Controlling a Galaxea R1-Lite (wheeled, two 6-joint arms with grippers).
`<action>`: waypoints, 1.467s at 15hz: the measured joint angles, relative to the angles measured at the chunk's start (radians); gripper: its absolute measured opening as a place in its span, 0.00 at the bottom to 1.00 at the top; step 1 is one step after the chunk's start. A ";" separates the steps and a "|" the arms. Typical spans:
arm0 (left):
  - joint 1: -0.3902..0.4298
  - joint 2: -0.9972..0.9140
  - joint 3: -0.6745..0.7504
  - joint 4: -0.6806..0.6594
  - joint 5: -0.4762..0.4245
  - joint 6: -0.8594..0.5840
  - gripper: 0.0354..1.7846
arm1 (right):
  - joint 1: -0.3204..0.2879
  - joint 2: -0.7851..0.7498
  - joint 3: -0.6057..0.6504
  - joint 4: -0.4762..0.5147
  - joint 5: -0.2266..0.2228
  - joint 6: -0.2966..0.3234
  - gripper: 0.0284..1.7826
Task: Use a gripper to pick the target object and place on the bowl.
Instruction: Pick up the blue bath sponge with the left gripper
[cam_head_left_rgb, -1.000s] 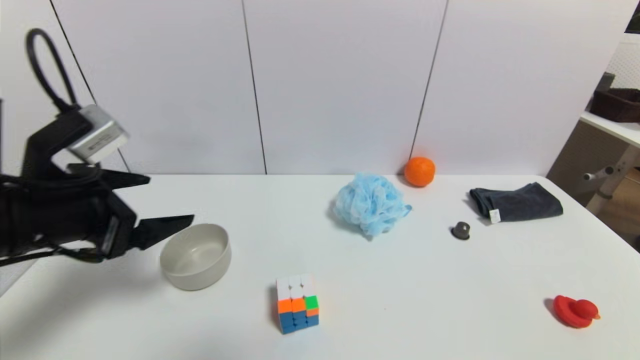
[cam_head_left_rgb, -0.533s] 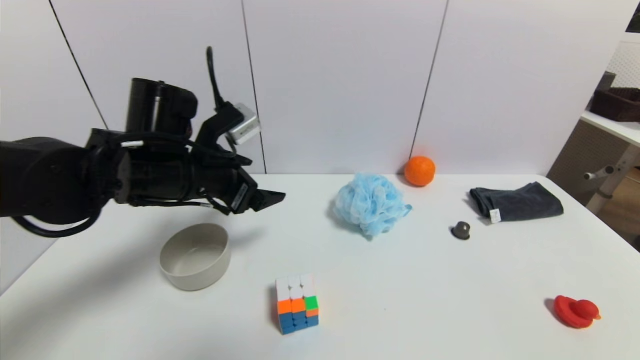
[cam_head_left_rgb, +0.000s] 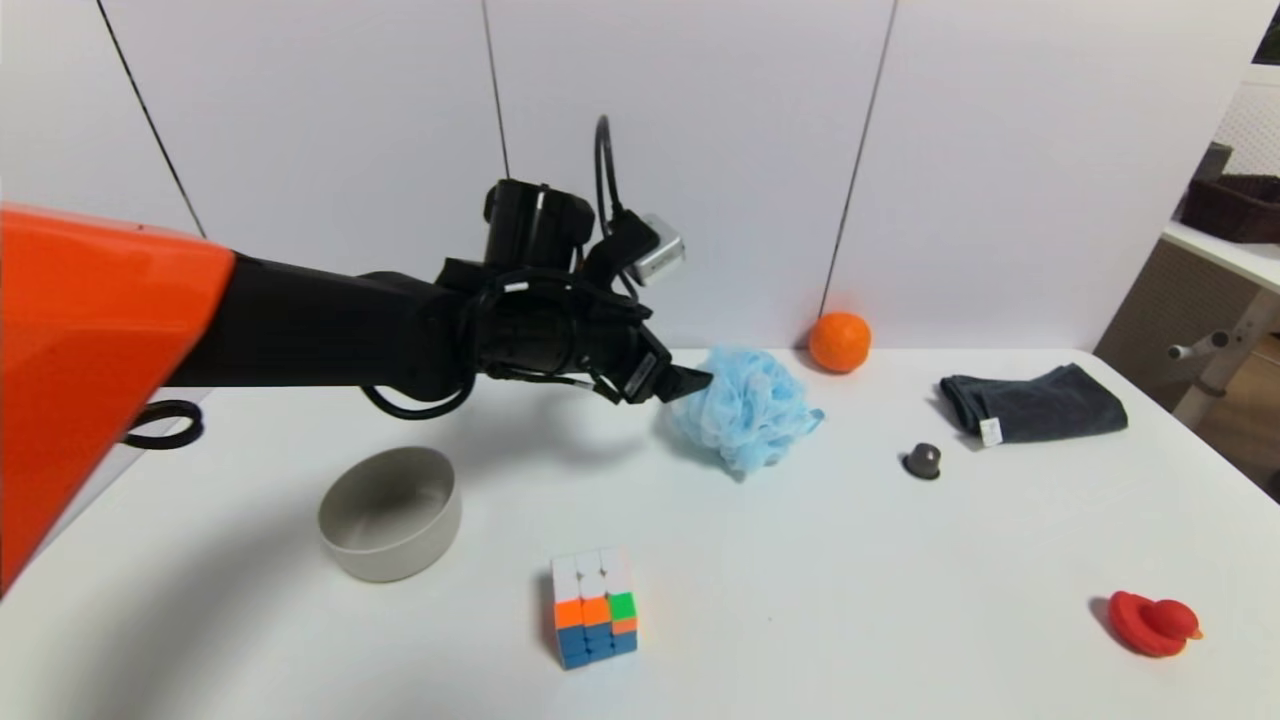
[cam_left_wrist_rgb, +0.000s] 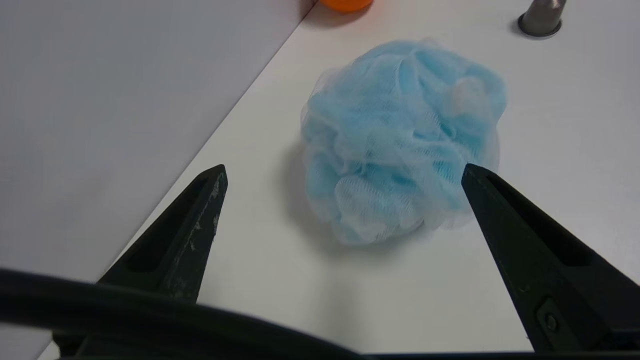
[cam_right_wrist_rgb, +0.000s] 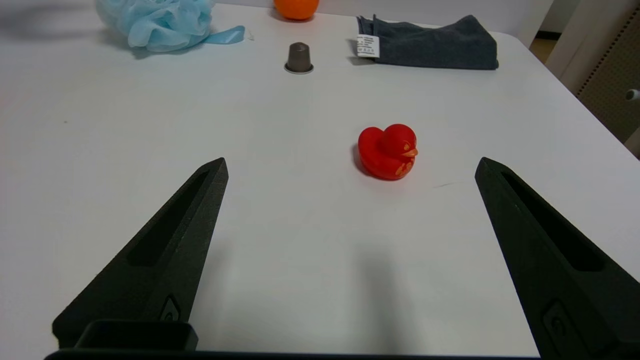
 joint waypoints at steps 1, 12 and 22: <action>-0.013 0.035 -0.038 -0.009 -0.022 0.000 0.94 | 0.000 0.000 0.000 0.000 0.000 0.000 0.96; -0.046 0.272 -0.200 -0.070 -0.142 -0.024 0.94 | 0.000 0.000 0.000 0.000 -0.001 0.000 0.96; -0.040 0.333 -0.199 -0.059 -0.140 -0.049 0.77 | 0.000 0.000 0.000 0.000 -0.001 0.000 0.96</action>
